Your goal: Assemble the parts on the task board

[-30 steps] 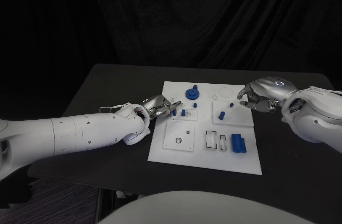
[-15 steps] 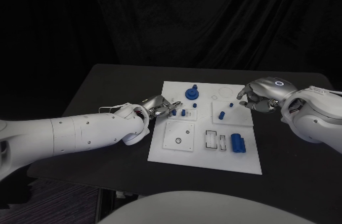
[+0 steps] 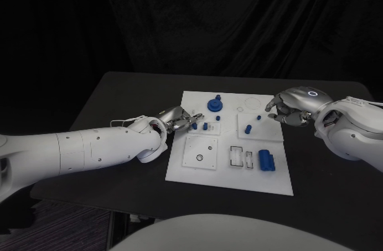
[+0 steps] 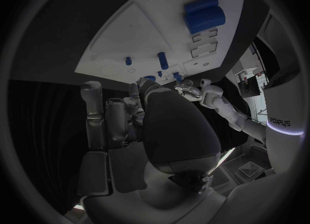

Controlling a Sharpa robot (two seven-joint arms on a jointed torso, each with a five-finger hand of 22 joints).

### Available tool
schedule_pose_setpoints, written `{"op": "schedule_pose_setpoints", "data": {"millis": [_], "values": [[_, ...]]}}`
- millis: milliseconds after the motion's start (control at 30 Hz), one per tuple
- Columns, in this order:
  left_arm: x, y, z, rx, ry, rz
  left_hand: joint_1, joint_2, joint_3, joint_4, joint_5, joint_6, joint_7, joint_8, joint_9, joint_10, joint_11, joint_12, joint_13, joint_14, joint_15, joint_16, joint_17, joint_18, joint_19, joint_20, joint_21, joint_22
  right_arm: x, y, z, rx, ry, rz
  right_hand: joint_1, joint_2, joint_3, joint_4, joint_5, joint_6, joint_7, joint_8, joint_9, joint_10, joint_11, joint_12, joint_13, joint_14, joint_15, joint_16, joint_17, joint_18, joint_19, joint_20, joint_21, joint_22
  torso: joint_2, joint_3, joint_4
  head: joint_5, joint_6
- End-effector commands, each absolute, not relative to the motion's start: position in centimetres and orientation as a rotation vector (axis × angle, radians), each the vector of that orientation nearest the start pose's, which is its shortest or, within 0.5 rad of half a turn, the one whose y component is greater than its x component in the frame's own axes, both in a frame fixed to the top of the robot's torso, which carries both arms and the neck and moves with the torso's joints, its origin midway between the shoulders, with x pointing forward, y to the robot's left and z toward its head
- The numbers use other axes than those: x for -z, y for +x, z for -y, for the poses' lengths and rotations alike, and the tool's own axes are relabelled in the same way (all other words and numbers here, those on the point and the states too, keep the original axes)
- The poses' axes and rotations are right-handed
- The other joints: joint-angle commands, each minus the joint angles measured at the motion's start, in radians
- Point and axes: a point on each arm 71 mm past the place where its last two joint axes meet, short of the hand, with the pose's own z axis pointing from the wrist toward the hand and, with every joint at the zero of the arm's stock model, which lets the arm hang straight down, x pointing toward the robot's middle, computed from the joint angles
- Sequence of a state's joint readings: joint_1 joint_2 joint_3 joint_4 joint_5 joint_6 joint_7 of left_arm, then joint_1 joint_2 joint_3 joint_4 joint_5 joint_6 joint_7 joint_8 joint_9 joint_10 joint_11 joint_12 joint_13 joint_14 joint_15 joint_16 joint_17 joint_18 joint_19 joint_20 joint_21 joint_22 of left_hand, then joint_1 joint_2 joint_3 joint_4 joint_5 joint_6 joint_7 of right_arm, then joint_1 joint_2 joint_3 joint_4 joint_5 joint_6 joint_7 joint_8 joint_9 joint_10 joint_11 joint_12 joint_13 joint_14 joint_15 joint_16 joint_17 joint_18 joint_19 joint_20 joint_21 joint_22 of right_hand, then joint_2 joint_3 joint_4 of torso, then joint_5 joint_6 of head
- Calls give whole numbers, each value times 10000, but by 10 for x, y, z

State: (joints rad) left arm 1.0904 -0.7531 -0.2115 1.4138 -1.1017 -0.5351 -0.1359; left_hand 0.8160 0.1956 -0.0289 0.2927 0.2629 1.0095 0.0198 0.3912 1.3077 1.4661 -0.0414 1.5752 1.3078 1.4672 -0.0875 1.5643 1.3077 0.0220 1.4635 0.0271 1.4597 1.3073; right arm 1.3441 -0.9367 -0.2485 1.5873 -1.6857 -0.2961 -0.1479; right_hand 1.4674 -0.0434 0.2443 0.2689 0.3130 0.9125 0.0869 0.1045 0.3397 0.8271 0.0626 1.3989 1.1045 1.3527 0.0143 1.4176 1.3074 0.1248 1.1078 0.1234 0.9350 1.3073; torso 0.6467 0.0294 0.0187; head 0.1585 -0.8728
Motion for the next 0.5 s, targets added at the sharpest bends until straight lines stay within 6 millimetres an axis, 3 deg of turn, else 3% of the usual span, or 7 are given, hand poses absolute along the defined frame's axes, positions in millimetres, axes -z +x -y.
{"op": "schedule_pose_setpoints", "data": {"millis": [33,100,200,500], "values": [[299,455,-203,6646,-2834,-18499,336,-116,-175,-11,484,-111,-27,25,265,1047,-67,-44,2630,1036,-65,65,2631,77,470,-76,-40,2243,188,468,231,-3994,-4357,-16682,93,13,67,4,50,30,44,-29,-11,78,13,-52,16,26,-2,14,429,156,-41,24,-25,751,-6,1,7,-4,2],[300,455,-203,6575,-2834,-18686,947,-497,-226,-40,672,-308,4,-41,259,1047,-44,-44,2630,1036,-48,65,2631,100,417,-62,-133,2212,189,468,231,-3995,-4357,-16684,93,13,67,4,50,30,44,-29,-11,78,13,-52,16,26,-2,14,429,156,-41,24,-25,751,-3,0,8,2,2],[301,454,-203,6512,-2830,-18853,1359,-745,-253,-43,946,-422,33,-85,257,1047,-19,-44,2630,1036,-24,65,2631,103,404,-43,-149,2207,189,468,231,-3998,-4358,-16686,93,13,67,4,50,30,44,-29,-11,78,13,-52,16,26,-2,14,429,156,-41,24,-25,751,-6,0,9,9,2],[304,454,-204,6292,-2863,-19270,2435,-1066,88,-108,1589,-478,13,-101,256,1047,-32,-44,2630,1036,-31,65,2631,101,409,-38,-137,2212,189,468,231,-3991,-4359,-16707,90,-3,67,4,51,30,50,-32,-13,69,13,-57,3,26,-2,13,424,160,-46,24,-44,748,-5,3,13,6,2]]}}
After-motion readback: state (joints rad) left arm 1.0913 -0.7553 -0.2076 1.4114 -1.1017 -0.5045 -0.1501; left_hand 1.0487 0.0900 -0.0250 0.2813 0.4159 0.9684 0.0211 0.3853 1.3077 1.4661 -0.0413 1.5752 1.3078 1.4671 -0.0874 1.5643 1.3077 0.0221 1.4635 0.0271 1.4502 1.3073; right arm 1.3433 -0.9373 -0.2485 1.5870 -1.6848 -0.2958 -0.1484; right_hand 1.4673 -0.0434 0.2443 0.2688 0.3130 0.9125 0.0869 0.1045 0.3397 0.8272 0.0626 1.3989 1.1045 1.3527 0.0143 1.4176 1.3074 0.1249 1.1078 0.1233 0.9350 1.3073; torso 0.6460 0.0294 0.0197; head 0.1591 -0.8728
